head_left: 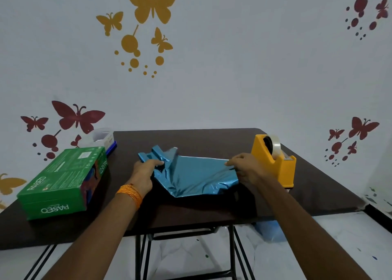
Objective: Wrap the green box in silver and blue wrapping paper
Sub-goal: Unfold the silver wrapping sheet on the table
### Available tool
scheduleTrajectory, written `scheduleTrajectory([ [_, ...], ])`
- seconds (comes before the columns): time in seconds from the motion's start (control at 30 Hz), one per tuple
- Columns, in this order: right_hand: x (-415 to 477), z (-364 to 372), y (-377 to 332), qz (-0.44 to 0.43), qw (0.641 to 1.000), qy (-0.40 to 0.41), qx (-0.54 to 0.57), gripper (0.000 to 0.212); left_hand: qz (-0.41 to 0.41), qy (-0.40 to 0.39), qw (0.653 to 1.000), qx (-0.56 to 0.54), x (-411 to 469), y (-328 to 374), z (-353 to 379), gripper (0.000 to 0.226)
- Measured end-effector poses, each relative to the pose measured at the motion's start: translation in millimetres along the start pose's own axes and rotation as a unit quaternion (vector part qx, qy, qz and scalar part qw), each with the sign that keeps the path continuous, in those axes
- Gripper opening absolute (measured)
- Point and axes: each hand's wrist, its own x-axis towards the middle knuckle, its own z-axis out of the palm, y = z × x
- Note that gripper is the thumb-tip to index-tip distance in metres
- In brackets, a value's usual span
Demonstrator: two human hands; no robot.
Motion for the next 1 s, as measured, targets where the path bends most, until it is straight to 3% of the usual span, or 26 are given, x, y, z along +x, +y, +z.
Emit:
scheduleTrajectory([
  [0.07,10.3,1.2,0.1,0.068,0.997,-0.015,0.015,0.022,-0.004,-0.022,1.000,0.014,7.9,1.6,-0.6,0.032],
  [0.13,18.3,6.9,0.9,0.079,0.996,-0.004,0.030,0.016,0.014,-0.030,0.999,0.026,13.2,1.5,1.2,0.037],
  [0.2,20.7,12.7,-0.9,0.056,0.998,0.022,0.037,0.026,0.078,0.002,0.995,0.070,14.4,0.7,6.1,0.062],
  [0.23,21.6,14.6,0.1,0.034,0.998,0.032,0.039,0.033,0.129,0.054,0.982,0.125,14.5,1.2,8.4,0.079],
  [0.27,19.9,16.7,-0.9,0.010,0.998,0.032,0.046,0.038,0.197,0.114,0.954,0.195,14.2,3.5,10.4,0.091],
  [0.33,17.0,19.6,-0.4,-0.024,0.999,0.015,0.035,0.057,0.366,0.200,0.852,0.317,9.5,10.5,13.2,0.090],
  [0.4,18.7,17.4,-0.8,-0.073,0.997,0.008,-0.018,0.071,0.502,0.163,0.750,0.399,6.8,20.4,20.8,0.067],
  [0.43,18.9,15.8,-2.0,-0.103,0.994,-0.001,-0.034,0.070,0.525,0.083,0.732,0.426,6.5,24.4,27.1,0.057],
  [0.47,18.8,14.4,-4.0,-0.129,0.990,-0.020,-0.044,0.068,0.508,-0.021,0.732,0.454,4.3,26.6,35.4,0.054],
  [0.53,22.2,10.6,-5.0,-0.171,0.981,-0.050,-0.073,0.070,0.391,-0.216,0.726,0.523,0.4,24.6,53.4,0.065],
  [0.6,25.1,7.2,-7.2,-0.206,0.972,-0.057,-0.097,0.073,0.283,-0.301,0.708,0.573,-0.2,17.3,68.8,0.075],
  [0.67,26.2,4.8,-10.2,-0.219,0.969,-0.052,-0.104,0.073,0.249,-0.324,0.715,0.567,2.2,9.4,77.5,0.075],
  [0.8,29.3,2.1,-12.6,-0.240,0.958,-0.042,-0.153,0.076,0.204,-0.375,0.794,0.432,0.2,7.2,89.1,0.049],
  [0.9,33.5,3.7,-7.6,-0.225,0.967,-0.043,-0.110,0.074,0.307,-0.327,0.787,0.424,9.3,4.5,91.7,0.024],
  [1.0,28.8,7.2,1.8,-0.178,0.983,-0.034,-0.026,0.056,0.387,-0.231,0.781,0.432,17.4,3.5,90.8,0.017],
])
